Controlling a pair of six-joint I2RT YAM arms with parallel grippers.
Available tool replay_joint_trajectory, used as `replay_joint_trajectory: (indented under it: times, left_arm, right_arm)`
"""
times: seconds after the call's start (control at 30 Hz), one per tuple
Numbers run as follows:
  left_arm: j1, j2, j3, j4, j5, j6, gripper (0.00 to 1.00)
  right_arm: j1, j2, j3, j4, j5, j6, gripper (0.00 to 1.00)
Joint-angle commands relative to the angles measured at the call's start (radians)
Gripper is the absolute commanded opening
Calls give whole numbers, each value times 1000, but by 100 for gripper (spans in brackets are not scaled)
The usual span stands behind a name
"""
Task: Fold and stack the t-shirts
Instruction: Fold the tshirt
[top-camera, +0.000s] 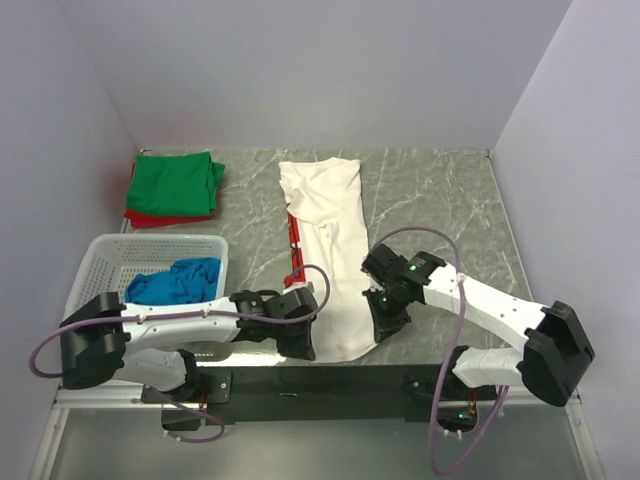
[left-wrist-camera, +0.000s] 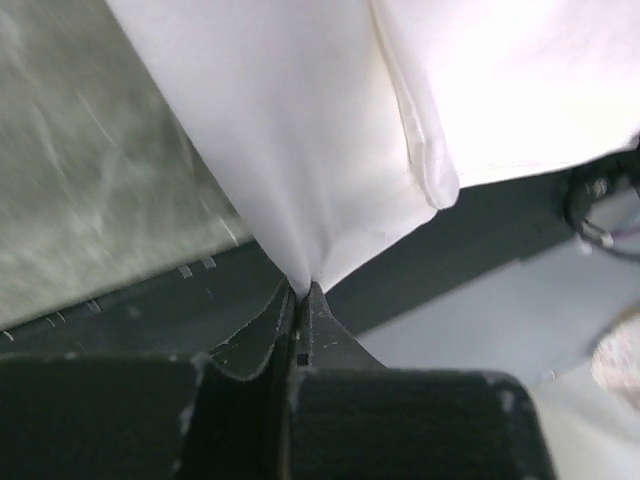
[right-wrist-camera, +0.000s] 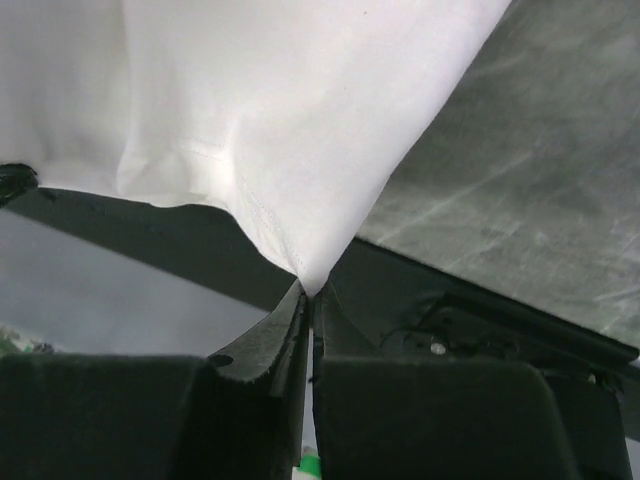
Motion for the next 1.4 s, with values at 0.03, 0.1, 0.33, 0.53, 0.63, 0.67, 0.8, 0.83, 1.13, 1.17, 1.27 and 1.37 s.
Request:
replay_joint_trajectory:
  times: [0.03, 0.1, 0.33, 0.53, 0.63, 0.67, 0.8, 0.83, 1.13, 1.17, 1.27, 1.37]
  left_arm:
    - [-70, -81, -12, -20, 79, -126, 0]
    - [-107, -102, -1, -43, 73, -165, 0]
    - [-190, -230, 123, -165, -23, -341, 0]
    - [-217, -290, 202, -269, -129, -442, 0]
    - [-192, -317, 222, -381, -227, -462, 0]
    - [-173, -329, 209, -404, -244, -461, 0]
    - [-61, -403, 159, -385, -231, -395, 0]
    - [-3, -409, 150, -370, -220, -369, 0]
    - [298, -252, 154, -181, -68, -59, 0]
    - [313, -232, 163, -173, -68, -45, 0]
    - [384, -164, 166, -121, -67, 11, 0]
    - [456, -101, 182, -52, -48, 68, 0]
  right_arm:
    - [7, -100, 31, -149, -69, -24, 0]
    - [9, -152, 19, -174, -116, -1, 0]
    - [9, -225, 142, -322, -147, 22, 0]
    - [17, -239, 214, -335, -171, 59, 0]
    - [18, -205, 249, -307, -138, 57, 0]
    - [17, -191, 257, -292, -130, 56, 0]
    - [4, -104, 289, -227, -89, 48, 0]
    - [-2, -90, 303, -215, -82, 44, 0]
    - [-121, 94, 404, -105, -70, -62, 0]
    - [-135, 135, 412, -88, -72, -78, 0]
    - [-187, 220, 438, -52, -79, -128, 0]
    - [-227, 303, 472, -25, -78, -171, 0]
